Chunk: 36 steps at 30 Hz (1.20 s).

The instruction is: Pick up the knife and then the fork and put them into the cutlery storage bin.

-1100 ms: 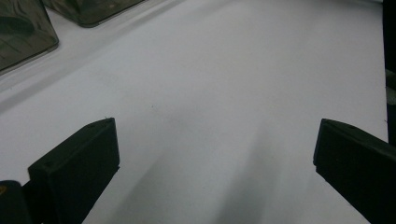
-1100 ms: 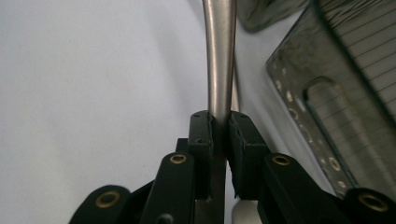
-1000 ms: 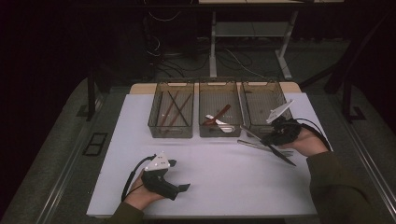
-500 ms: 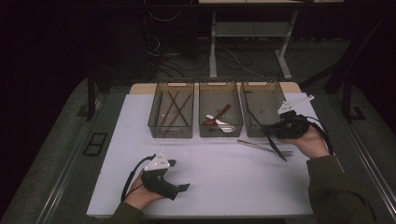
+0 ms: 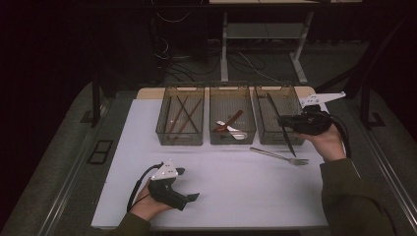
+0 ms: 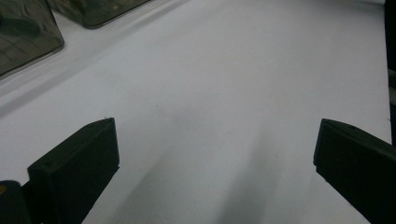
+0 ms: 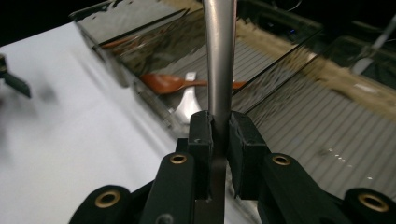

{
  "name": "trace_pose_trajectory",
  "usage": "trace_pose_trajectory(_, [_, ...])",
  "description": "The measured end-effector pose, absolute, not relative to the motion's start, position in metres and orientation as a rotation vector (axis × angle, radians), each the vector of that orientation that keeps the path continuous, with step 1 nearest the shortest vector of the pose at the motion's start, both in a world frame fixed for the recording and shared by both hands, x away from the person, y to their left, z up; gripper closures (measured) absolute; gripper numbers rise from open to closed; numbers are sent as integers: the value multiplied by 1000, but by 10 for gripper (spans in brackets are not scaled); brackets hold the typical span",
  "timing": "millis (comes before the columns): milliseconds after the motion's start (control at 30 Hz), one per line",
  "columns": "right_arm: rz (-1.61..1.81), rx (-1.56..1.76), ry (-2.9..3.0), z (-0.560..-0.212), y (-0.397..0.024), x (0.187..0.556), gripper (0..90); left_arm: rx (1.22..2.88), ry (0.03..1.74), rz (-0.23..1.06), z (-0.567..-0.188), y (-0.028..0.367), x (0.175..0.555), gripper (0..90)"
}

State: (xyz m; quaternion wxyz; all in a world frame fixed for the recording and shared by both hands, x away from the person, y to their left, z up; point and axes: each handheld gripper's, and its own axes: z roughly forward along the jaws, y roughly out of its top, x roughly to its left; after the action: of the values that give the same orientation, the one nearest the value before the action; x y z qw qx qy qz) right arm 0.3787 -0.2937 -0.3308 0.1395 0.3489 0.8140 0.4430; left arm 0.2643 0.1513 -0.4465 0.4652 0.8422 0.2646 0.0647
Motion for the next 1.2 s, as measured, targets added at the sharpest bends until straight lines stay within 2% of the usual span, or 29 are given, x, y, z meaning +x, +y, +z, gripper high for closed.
trace_pose_trajectory(733, [1291, 1130, 2087, -292, -312, 424, 795, 2068, 645, 164, -447, 152, 264, 0])
trace_pose_trajectory(1200, [1195, 1294, 2012, -315, -329, 459, 795, 2071, 641, 165, -447, 152, 264, 0])
